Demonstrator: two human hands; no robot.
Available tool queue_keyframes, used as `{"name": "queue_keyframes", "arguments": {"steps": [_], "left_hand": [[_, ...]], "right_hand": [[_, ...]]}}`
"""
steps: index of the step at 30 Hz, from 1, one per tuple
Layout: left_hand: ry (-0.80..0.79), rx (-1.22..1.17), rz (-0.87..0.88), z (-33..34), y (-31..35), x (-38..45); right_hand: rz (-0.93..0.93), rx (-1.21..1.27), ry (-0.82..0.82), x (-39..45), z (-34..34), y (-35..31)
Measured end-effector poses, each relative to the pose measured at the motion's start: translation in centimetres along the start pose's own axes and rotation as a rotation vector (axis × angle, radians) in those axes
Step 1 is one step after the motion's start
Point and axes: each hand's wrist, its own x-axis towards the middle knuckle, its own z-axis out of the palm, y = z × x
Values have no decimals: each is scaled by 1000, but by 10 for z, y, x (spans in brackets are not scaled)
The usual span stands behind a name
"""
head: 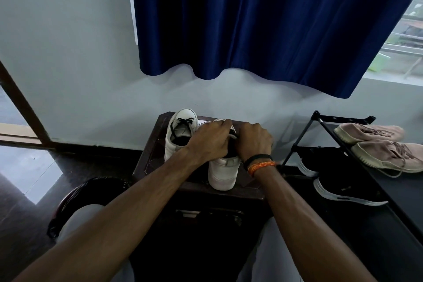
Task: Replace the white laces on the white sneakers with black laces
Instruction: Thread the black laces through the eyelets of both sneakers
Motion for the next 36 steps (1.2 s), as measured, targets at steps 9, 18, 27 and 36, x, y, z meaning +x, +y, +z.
{"name": "queue_keyframes", "arguments": {"steps": [9,18,27,36], "left_hand": [[-34,-7,-32,-9,6,2],[-275,-341,-189,-46,-13,9],[-380,-168,-174,-54,-25,6],[-140,-62,25,-26,-3,0]], "right_hand": [[-273,107,96,1,11,6],[-404,205,84,3,8,16],[-444,143,232,1,17,16],[-80,296,-30,5,18,12]]}}
